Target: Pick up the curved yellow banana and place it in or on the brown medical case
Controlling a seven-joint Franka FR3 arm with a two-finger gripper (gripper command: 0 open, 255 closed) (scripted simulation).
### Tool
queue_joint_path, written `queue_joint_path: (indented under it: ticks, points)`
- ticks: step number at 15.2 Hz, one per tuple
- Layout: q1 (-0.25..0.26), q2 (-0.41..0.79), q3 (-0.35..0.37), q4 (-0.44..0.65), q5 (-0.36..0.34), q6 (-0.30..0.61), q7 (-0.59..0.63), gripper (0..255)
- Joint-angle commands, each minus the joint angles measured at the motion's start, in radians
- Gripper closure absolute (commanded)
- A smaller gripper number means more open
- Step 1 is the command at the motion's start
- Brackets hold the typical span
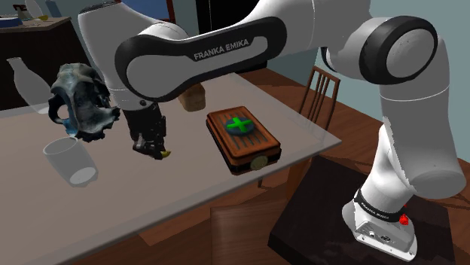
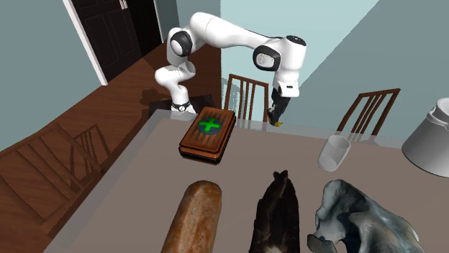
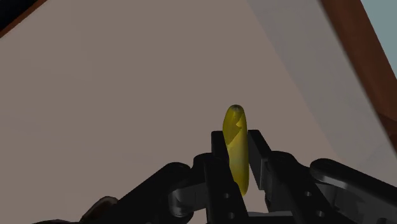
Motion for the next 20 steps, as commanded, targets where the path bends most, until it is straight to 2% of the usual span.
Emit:
queue_joint_path:
  ticks: [1,14,17,20]
  points:
    - [0.004,0.004,0.0,0.033,0.0,-0.03,-0.003,255]
    - [0.035,0.041,0.0,0.258,-0.009,-0.216,-0.019,255]
    - [-0.044,-0.103,0.002,0.043,0.035,-0.137,-0.061,255]
    - [-0.106,-0.224,-0.008,-0.122,0.076,-0.082,-0.117,255]
